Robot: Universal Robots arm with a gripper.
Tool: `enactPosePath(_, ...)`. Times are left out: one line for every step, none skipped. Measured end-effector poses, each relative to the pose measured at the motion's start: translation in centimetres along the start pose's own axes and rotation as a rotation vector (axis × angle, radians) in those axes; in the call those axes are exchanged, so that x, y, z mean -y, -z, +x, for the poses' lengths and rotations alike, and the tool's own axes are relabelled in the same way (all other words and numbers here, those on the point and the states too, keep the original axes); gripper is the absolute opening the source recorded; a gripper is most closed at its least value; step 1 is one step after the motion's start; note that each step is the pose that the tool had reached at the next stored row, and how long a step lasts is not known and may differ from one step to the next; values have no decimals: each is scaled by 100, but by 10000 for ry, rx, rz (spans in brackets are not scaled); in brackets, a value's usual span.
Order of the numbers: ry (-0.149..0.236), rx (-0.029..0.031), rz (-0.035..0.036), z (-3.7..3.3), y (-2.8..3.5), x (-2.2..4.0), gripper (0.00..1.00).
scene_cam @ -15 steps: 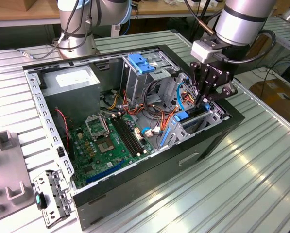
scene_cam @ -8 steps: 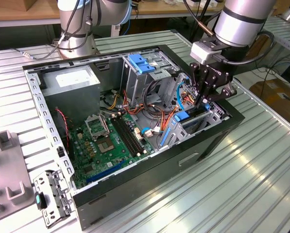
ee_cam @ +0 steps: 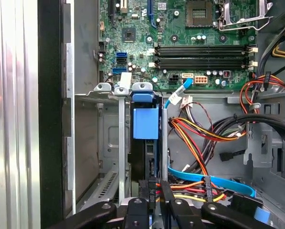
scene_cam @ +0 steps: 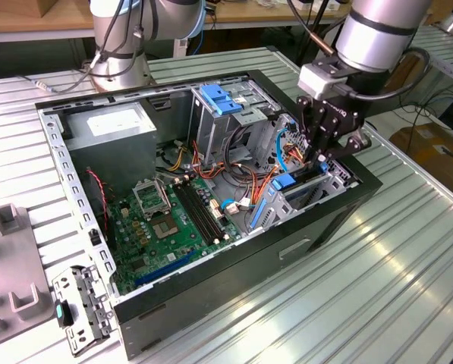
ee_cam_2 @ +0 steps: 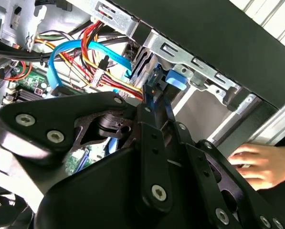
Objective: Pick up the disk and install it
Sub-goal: 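Insert the first disk wire, then insert the second disk wire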
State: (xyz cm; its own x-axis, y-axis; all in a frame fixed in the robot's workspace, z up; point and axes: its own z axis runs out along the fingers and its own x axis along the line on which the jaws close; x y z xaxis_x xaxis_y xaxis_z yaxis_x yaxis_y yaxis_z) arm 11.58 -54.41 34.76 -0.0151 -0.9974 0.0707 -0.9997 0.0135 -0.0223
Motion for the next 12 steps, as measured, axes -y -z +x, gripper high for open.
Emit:
enactPosePath(0, 3, 0, 5, 74, 2, 24)
enactPosePath(0, -1, 0, 7, 96, 2, 24)
enactPosePath(0, 3, 0, 6, 95, 2, 24)
enactPosePath(0, 2, 0, 7, 96, 2, 23)
enactPosePath(0, 1, 0, 7, 98, 2, 11)
enactPosePath(0, 1, 0, 7, 98, 2, 11)
enactPosePath(0, 1, 0, 7, 99, 2, 11)
enactPosePath(0, 0, 0, 7, 100, 2, 11)
enactPosePath(0, 1, 0, 7, 101, 2, 11)
enactPosePath(0, 1, 0, 7, 102, 2, 11)
enactPosePath(0, 1, 0, 7, 106, 3, 11)
enactPosePath(0, 1, 0, 8, 111, 3, 11)
